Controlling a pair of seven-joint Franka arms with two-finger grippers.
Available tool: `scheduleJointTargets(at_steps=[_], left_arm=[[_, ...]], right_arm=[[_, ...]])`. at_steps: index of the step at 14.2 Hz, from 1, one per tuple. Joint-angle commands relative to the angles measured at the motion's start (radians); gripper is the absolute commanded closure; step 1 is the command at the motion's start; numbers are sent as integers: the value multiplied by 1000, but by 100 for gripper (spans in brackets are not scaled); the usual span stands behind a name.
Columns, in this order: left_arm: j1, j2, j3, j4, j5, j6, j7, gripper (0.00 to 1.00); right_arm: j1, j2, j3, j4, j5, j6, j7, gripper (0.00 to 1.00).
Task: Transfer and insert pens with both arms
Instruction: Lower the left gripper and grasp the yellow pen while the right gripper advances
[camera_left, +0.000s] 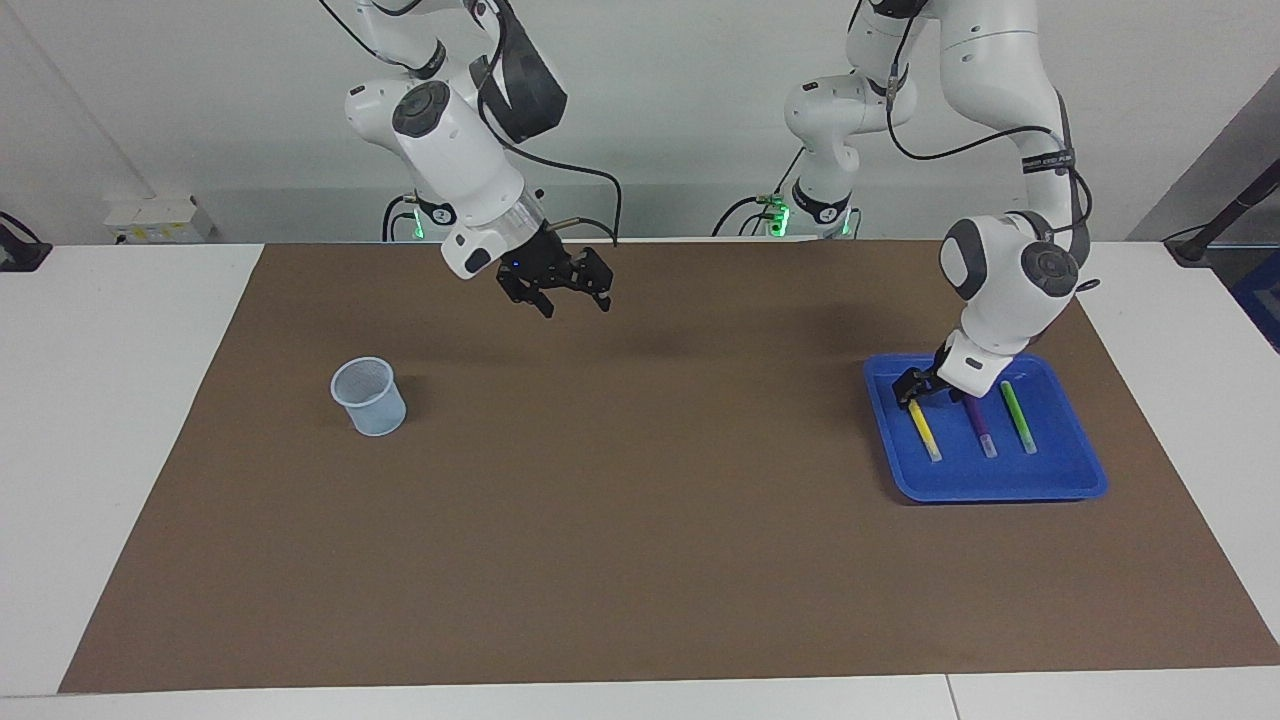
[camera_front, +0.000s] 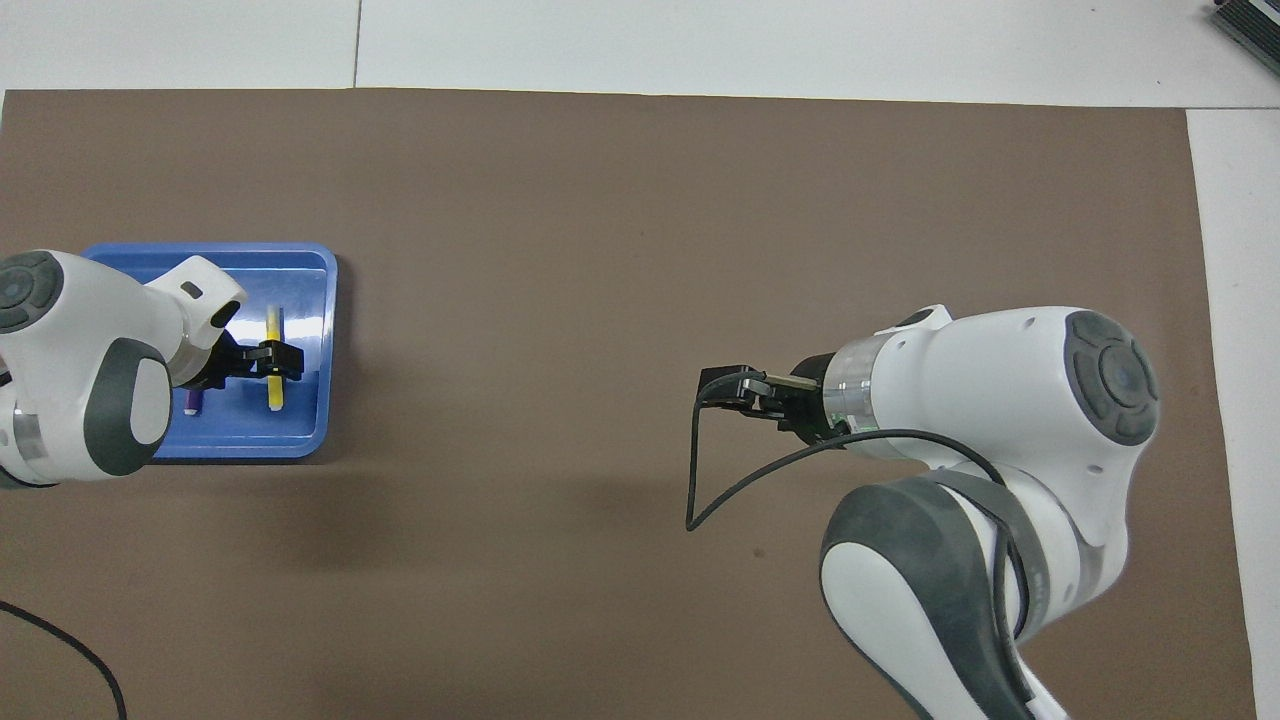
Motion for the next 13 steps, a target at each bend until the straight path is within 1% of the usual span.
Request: scheduleJointTargets(at_steps=[1, 3, 5, 7, 10, 11, 13], left_arm=[[-17, 12, 6, -2, -12, 29, -1, 0], [-20, 12, 6, -2, -12, 35, -4, 1], [-19, 14, 6, -2, -12, 42, -4, 10], [-19, 30, 6, -4, -14, 64, -6, 22], [-16, 47, 6, -4, -14, 94, -6, 31], [-16, 47, 6, -4, -14, 94, -7, 36], [-16, 47, 6, -4, -14, 94, -7, 56]], right_arm=[[3, 6, 0, -1, 23, 19, 2, 0], [4, 6, 2, -1, 21, 21, 2, 0], [4, 6, 0, -1, 21, 21, 2, 0], [4, 6, 2, -1, 23, 21, 3, 0], [4, 6, 0, -1, 21, 21, 3, 0], [4, 6, 0, 1, 23, 21, 3, 0], [4, 6, 0, -1, 23, 21, 3, 0]])
